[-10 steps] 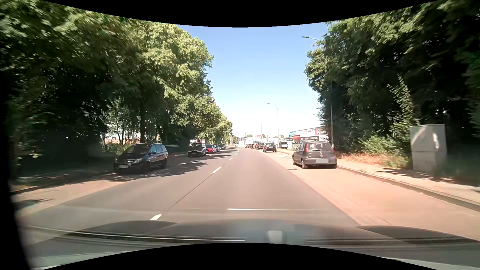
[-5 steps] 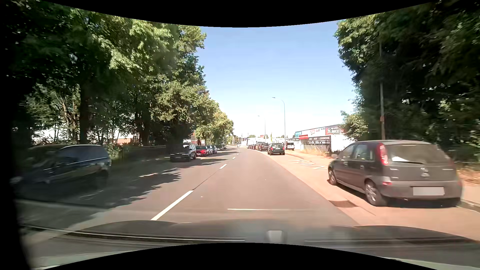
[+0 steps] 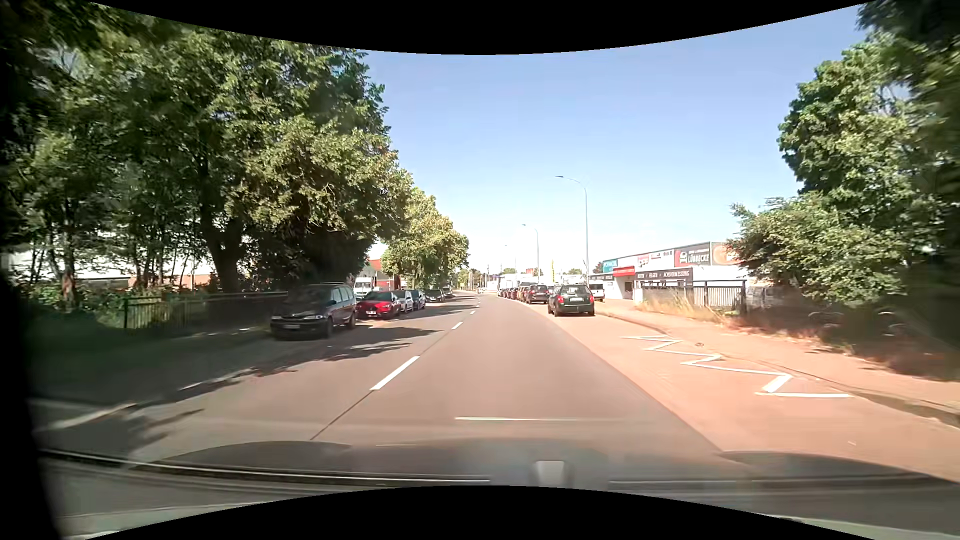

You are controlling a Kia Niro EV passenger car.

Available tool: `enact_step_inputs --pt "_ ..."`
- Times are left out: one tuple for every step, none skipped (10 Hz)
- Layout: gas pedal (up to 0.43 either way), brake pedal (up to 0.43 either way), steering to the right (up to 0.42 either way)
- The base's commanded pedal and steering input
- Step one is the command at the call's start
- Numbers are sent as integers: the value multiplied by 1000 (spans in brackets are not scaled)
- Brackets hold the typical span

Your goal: Follow the waypoints while adhering to traffic rules and regulations

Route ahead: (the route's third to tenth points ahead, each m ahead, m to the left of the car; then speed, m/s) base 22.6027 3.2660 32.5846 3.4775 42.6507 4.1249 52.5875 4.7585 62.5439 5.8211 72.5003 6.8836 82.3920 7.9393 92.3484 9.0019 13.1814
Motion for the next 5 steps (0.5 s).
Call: enact_step_inputs --pt "110 6 -5" --pt "110 6 -5" --pt "110 6 -5" --pt "110 6 -5" --pt "110 6 -5"
